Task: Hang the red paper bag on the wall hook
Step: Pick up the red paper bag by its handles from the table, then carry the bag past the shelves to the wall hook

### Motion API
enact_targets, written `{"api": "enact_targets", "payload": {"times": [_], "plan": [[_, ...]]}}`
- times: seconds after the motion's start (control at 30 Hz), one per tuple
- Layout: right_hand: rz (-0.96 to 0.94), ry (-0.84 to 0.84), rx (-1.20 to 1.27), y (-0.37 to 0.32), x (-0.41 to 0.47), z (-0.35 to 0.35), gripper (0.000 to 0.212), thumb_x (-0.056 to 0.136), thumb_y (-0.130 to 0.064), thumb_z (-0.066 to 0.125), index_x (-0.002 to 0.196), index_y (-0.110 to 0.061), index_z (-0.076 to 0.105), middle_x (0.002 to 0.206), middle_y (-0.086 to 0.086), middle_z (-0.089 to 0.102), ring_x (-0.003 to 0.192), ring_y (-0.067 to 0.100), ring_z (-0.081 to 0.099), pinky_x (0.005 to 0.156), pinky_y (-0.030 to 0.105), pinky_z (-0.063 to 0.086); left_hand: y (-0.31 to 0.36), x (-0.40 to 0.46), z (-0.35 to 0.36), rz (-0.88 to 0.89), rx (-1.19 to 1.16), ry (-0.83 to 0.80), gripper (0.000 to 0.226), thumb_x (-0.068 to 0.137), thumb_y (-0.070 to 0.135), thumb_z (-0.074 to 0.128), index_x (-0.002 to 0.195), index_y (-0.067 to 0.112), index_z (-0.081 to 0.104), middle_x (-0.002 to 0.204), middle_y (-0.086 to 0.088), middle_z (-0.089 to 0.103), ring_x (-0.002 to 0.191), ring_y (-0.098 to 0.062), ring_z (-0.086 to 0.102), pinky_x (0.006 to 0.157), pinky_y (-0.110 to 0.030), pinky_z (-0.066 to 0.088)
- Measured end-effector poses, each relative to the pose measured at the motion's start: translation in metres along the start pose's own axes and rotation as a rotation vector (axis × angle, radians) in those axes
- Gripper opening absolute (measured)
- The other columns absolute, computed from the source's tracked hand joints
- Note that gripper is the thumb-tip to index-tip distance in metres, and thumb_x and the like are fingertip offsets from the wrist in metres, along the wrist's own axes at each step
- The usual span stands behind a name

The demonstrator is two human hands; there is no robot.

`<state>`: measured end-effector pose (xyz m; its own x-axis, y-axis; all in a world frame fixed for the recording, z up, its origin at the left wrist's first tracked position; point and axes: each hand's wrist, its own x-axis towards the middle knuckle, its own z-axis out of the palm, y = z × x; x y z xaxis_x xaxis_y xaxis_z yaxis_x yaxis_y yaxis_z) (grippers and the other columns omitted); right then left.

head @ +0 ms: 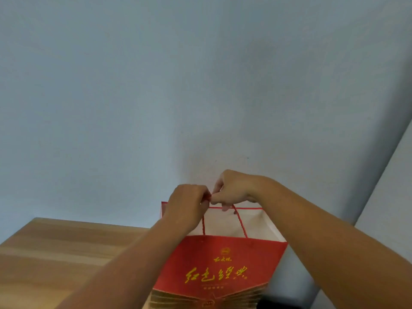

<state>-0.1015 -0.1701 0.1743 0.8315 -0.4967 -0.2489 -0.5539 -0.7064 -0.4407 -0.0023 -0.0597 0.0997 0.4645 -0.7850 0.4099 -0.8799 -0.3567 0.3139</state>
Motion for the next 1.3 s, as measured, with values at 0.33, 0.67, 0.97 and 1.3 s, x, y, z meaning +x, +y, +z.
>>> {"api": "enact_targets", "payload": {"times": [0.33, 0.67, 0.97, 1.3], "plan": [[-0.387, 0.344, -0.501, -0.031, 0.011, 0.046, 0.011, 0.094, -0.016, 0.06, 0.103, -0.01, 0.063, 0.115, 0.009, 0.051, 0.095, 0.026, 0.051, 0.072, 0.039, 0.048, -0.029, -0.042, -0.049, -0.151, 0.033, 0.106, 0.017, 0.094, 0.021, 0.06, 0.104, 0.022, 0.073, 0.097, 0.003, 0.077, 0.093, -0.021, 0.068, 0.079, -0.038, 0.053], [-0.654, 0.24, -0.418, -0.111, -0.003, 0.108, 0.01, 0.095, -0.015, 0.053, 0.095, -0.008, 0.06, 0.088, 0.011, 0.065, 0.08, 0.032, 0.064, 0.067, 0.042, 0.05, -0.087, -0.149, -0.11, -0.387, 0.164, 0.17, 0.015, 0.095, 0.021, 0.06, 0.102, 0.02, 0.074, 0.097, 0.003, 0.077, 0.093, -0.02, 0.069, 0.077, -0.038, 0.052], [-0.918, 0.209, -0.334, -0.205, -0.05, 0.179, 0.011, 0.092, -0.022, 0.058, 0.085, -0.014, 0.054, 0.08, 0.004, 0.059, 0.071, 0.026, 0.055, 0.055, 0.031, 0.032, -0.129, -0.269, -0.174, -0.495, 0.3, 0.252, 0.01, 0.092, 0.025, 0.058, 0.094, 0.028, 0.067, 0.093, 0.005, 0.07, 0.085, -0.018, 0.064, 0.058, -0.028, 0.04], [-1.197, 0.186, -0.233, -0.282, -0.108, 0.247, 0.023, 0.081, -0.014, 0.055, 0.063, -0.022, 0.044, 0.056, -0.004, 0.044, 0.051, 0.018, 0.047, 0.045, 0.034, 0.037, -0.154, -0.383, -0.216, -0.65, 0.366, 0.335, 0.011, 0.09, 0.018, 0.062, 0.095, 0.023, 0.07, 0.09, 0.003, 0.073, 0.083, -0.022, 0.066, 0.059, -0.03, 0.037]]}}
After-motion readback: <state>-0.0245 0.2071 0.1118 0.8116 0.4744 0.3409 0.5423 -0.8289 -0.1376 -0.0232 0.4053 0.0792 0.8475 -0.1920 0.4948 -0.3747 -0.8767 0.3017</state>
